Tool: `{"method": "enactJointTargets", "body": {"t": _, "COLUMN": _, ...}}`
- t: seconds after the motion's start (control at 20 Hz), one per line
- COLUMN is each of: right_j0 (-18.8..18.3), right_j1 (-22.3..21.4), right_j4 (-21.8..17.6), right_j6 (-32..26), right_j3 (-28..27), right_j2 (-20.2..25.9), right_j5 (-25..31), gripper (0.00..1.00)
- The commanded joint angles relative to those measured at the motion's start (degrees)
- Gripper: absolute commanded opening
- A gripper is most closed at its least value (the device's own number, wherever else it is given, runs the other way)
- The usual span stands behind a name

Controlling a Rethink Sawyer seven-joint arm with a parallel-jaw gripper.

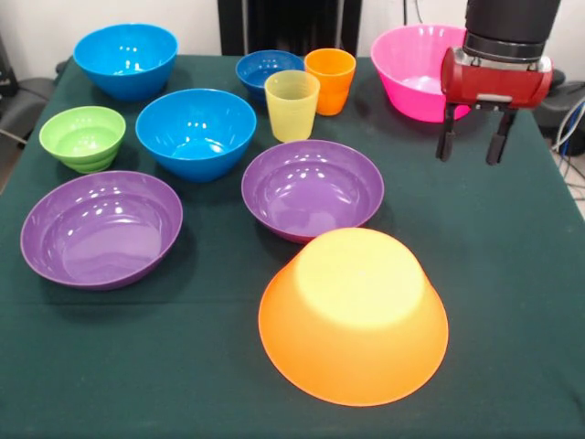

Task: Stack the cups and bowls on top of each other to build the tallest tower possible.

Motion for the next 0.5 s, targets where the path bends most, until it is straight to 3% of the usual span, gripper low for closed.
{"method": "enactJointTargets", "body": {"t": 0.05, "right_j0": 0.23, "right_j1": -2.29, "right_j4": -0.45, "right_j6": 6.76, "right_j3": 4.55, "right_j2": -1.51, "right_j5": -9.46, "gripper": 1.00}}
{"method": "enactJointTargets", "body": {"t": 0.25, "right_j0": -1.64, "right_j1": -3.98, "right_j4": -0.26, "right_j6": 4.63, "right_j3": 7.42, "right_j2": -1.16, "right_j5": -9.69, "gripper": 1.00}}
{"method": "enactJointTargets", "body": {"t": 0.5, "right_j0": -6.24, "right_j1": -8.74, "right_j4": -0.09, "right_j6": -3.13, "right_j3": 11.17, "right_j2": 0.75, "right_j5": -4.73, "gripper": 1.00}}
